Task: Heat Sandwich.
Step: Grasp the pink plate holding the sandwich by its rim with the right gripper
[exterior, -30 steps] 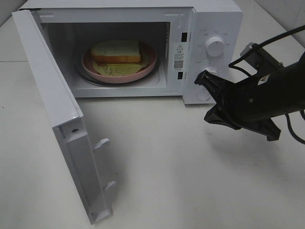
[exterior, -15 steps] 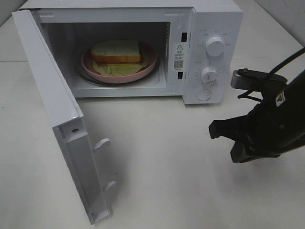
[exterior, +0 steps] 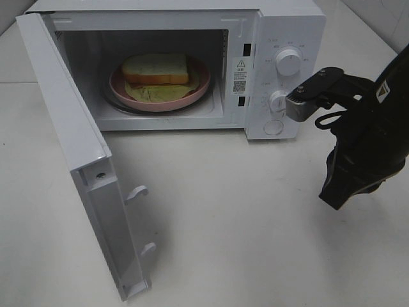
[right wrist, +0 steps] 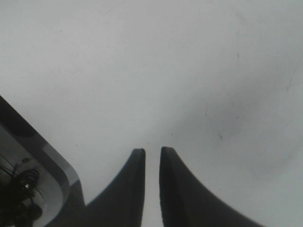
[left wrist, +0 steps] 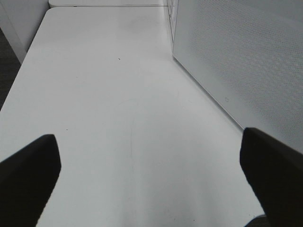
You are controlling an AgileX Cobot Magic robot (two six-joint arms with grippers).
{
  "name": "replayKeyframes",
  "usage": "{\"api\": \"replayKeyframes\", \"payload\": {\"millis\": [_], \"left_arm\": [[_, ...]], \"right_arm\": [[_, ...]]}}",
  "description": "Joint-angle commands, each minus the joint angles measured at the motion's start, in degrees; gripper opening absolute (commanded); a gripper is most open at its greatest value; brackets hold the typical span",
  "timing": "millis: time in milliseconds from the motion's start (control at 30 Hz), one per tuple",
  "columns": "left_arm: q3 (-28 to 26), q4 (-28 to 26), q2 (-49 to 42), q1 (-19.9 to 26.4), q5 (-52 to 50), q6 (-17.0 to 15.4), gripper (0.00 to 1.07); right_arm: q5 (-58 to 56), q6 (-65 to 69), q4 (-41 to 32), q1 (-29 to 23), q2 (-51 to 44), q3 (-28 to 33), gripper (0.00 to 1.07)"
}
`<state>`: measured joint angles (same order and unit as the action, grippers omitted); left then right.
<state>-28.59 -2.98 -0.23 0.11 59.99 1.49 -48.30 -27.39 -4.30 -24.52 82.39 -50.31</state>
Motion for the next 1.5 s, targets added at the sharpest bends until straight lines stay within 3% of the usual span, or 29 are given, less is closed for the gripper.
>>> {"api": "replayKeyframes", "payload": {"millis": [33, 267, 467, 567, 600, 767, 900, 933, 1000, 1500], "left_arm": [[0.34, -0.06, -1.6, -0.23, -0.57, 0.11, 0.98], [0.34, -0.06, -1.6, -0.23, -0.57, 0.11, 0.98], [0.34, -0.06, -1.6, -0.23, -0.57, 0.11, 0.98], [0.34, -0.06, -1.6, -0.23, -0.57, 0.11, 0.98], [0.34, -0.06, -1.6, -0.23, -0.57, 0.11, 0.98], [0.34, -0.06, -1.6, -0.23, -0.57, 0.11, 0.98], [0.34, -0.06, -1.6, -0.23, -0.57, 0.11, 0.98], [0.34, -0.06, -1.6, -0.23, -0.57, 0.11, 0.98], [0.34, -0.06, -1.6, -0.23, -0.57, 0.11, 0.98], [0.34, -0.06, -1.6, -0.23, -0.57, 0.11, 0.98]], "right_arm": [[-2.75, -10.2, 0.63, 0.29, -0.4, -1.43, 0.15], [-2.64, -29.16, 0.69, 0.29, -0.4, -2.52, 0.16], [-2.46, -35.35, 1.09, 0.29, -0.4, -2.52, 0.22], [-1.83, -36.84, 2.29, 0.29, -0.4, -2.52, 0.33], [-1.09, -36.96, 2.64, 0.29, -0.4, -2.52, 0.42], [0.06, -36.78, 2.58, 0.29, -0.4, -2.52, 0.55], [0.97, -33.0, 2.35, 0.17, -0.4, -2.52, 0.8], [0.97, -33.0, 2.35, 0.17, -0.4, -2.52, 0.8], [1.09, -31.68, 2.35, 0.17, -0.4, -2.52, 0.9], [5.21, -37.13, 3.27, -1.09, -0.29, -2.52, 0.89]]}}
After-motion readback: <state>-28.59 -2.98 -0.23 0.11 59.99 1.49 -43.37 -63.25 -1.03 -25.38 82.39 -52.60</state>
